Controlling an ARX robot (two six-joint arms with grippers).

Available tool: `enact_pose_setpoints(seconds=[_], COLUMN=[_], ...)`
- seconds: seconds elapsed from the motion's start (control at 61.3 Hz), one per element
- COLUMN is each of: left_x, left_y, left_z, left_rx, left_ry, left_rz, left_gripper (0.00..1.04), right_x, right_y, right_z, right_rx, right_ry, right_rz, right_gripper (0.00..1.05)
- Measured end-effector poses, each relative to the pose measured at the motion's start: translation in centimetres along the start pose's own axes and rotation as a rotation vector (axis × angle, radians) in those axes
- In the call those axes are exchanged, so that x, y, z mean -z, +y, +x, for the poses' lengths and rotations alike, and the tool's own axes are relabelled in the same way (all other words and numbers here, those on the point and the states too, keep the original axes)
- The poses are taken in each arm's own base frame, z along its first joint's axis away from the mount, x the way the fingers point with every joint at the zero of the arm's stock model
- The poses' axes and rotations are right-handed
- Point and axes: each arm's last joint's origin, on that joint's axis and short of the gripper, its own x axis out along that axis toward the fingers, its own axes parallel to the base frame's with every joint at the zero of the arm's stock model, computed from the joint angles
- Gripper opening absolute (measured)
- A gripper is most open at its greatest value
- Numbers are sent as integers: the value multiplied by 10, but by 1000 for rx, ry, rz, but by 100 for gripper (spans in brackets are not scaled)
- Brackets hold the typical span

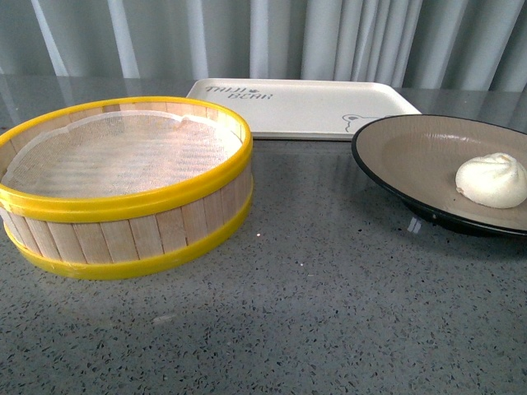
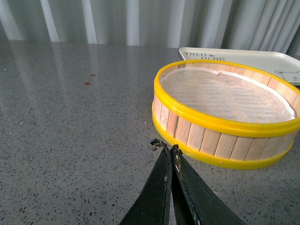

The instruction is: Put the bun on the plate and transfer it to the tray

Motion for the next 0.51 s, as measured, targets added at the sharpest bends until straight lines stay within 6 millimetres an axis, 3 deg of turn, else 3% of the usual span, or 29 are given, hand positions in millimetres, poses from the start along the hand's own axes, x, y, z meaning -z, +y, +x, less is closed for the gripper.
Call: enact_pose_setpoints(seconds=[0.506], left_x=[0], left_y=[0], left_z=[-1], left_rx=[0], left_ry=[-19], left_rz=[0], left_gripper=[4], right_x=[0], right_y=[0], right_z=[0], right_rx=[0], right_ry=[0], right_rz=[0], right_gripper=[96])
